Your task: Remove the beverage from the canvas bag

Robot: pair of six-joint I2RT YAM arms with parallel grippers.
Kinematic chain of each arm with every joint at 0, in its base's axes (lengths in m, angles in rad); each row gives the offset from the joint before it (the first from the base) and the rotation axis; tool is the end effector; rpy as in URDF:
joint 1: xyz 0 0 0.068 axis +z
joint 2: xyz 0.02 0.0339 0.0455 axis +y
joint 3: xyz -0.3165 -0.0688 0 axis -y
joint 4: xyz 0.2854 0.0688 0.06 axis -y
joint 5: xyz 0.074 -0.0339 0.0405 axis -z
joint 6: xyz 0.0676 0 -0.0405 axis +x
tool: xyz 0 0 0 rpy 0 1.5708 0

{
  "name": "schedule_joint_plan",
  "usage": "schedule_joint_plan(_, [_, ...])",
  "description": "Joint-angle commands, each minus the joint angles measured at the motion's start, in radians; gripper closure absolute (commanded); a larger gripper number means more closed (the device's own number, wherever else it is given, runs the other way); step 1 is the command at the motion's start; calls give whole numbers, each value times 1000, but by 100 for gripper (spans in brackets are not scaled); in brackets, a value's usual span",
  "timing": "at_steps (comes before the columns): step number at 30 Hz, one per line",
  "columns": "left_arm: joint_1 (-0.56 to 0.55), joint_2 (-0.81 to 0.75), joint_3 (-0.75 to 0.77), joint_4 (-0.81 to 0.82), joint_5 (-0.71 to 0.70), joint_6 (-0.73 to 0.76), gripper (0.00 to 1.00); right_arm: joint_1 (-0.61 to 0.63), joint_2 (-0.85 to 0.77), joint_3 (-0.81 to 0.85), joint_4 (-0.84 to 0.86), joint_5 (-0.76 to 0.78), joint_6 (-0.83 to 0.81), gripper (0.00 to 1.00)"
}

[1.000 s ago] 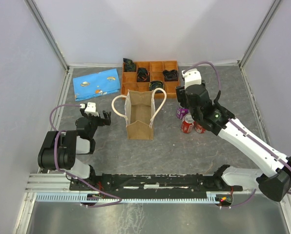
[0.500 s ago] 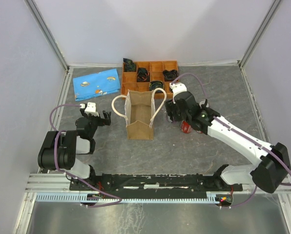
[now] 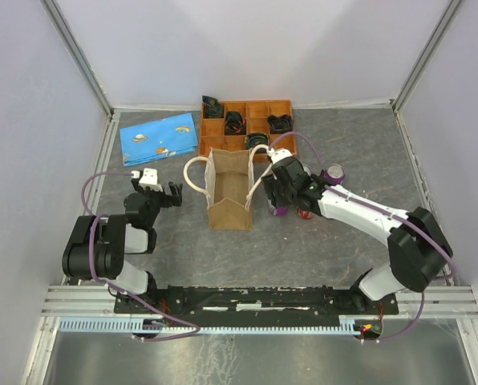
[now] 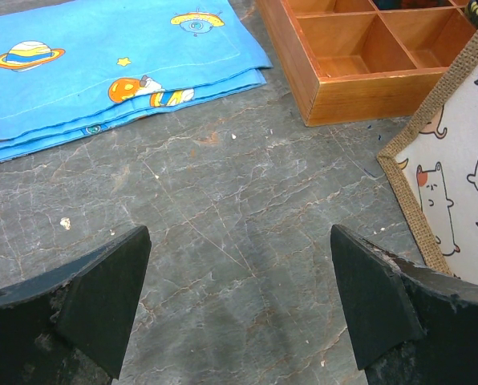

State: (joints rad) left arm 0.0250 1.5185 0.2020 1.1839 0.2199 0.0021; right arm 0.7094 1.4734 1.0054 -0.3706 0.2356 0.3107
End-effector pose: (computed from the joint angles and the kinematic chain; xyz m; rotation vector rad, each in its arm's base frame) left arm 0.2723 -0.0079 0.1499 0.1444 1.6968 -0.1670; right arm 0.2868 0.2254 0.2494 -0.3664 2.3602 0.2002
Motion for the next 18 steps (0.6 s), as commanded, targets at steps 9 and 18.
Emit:
schedule_joint_plan(9, [4,-4,-2,55,13,48,1,-37,70,9,144,-16,27,72])
schedule_joint_plan(18, [4,-4,-3,57,13,48,1,-36,25,17,94,16,17,29])
